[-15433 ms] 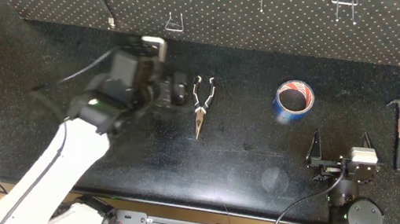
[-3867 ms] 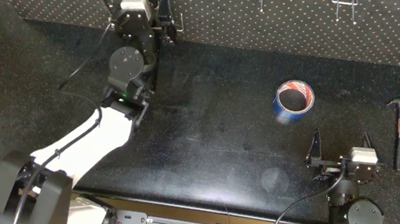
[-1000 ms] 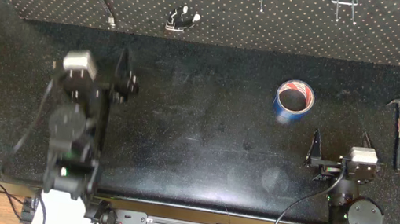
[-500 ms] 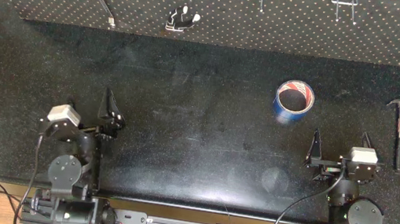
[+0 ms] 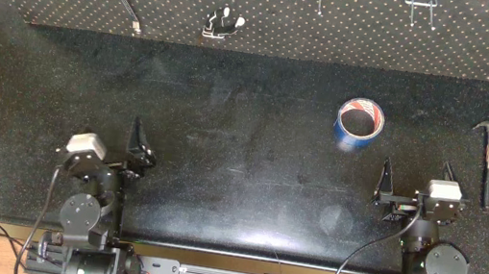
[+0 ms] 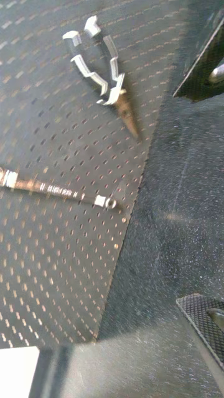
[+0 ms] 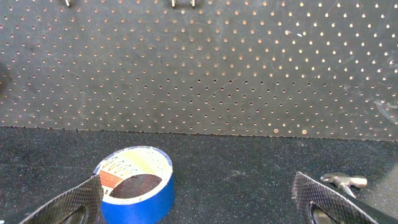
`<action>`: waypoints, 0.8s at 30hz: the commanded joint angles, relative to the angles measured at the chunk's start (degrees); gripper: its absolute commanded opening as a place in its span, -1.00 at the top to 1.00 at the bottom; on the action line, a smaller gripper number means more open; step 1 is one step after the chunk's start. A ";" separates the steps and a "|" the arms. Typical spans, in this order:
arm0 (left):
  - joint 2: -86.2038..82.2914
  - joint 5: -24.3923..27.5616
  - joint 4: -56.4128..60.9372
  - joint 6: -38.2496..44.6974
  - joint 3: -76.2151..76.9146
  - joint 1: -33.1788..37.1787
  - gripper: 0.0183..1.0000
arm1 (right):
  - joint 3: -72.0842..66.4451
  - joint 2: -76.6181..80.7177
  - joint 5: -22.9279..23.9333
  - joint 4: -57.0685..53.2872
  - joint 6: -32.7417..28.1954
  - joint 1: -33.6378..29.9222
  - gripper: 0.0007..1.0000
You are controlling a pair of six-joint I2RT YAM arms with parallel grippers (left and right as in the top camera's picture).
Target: Place Tools Onto Pegboard
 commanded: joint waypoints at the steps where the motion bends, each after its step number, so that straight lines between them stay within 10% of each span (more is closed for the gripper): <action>1: -0.90 5.51 -1.03 10.27 -0.04 0.00 -0.99 | -0.24 -0.39 0.50 -0.15 -0.63 0.33 -0.99; 24: -0.85 5.42 -0.98 9.97 -0.04 -9.70 -0.99 | -0.24 -0.39 0.50 -0.15 -0.61 0.33 -0.99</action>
